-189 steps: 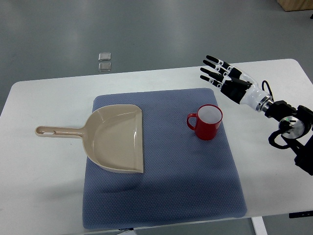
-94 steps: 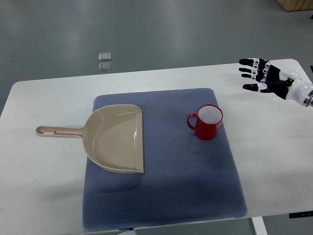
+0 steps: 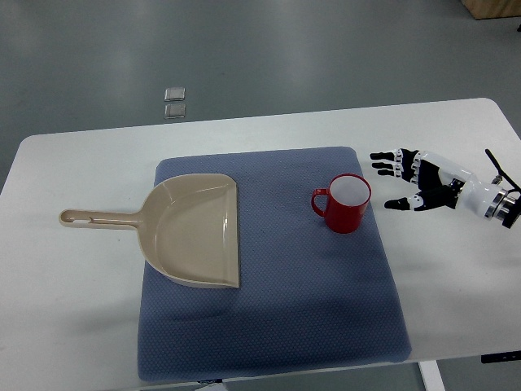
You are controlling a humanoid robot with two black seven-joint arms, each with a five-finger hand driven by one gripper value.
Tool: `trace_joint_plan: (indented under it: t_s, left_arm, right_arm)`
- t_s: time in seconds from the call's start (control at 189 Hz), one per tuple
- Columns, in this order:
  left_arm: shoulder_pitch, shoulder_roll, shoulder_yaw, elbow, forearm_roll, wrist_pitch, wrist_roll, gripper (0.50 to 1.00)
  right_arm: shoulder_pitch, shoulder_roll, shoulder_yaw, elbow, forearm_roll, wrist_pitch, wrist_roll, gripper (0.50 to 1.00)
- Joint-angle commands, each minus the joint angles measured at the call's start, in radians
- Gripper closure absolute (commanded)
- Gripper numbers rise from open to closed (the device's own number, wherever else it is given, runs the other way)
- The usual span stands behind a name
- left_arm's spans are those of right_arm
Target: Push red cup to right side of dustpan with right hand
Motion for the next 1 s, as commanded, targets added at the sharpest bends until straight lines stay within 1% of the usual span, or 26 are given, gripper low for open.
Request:
trace_joint_plan:
  t_s: [0.0, 0.249, 0.387, 0.906, 0.996]
  left_arm:
    - [0.0, 0.0, 0.0, 0.002, 0.0, 0.0, 0.0, 0.5]
    - [0.0, 0.0, 0.0, 0.002, 0.0, 0.0, 0.0, 0.5]
    - [0.0, 0.0, 0.0, 0.002, 0.0, 0.0, 0.0, 0.5]
    - [0.0, 0.0, 0.0, 0.0, 0.0, 0.0, 0.0, 0.5]
    - [0.0, 0.0, -0.001, 0.0, 0.0, 0.0, 0.0, 0.5]
  right_arm:
    - [-0.001, 0.017, -0.019, -0.002, 0.0, -0.026, 0.0, 0.564]
    - [-0.011, 0.067, -0.02, -0.011, 0.0, -0.076, 0.0, 0.566]
    - [-0.015, 0.081, -0.02, -0.013, 0.0, -0.079, 0.0, 0.564]
    - [-0.015, 0.147, -0.052, -0.019, 0.0, -0.141, 0.0, 0.564]
    - [-0.015, 0.158, -0.065, -0.019, 0.0, -0.16, 0.0, 0.564]
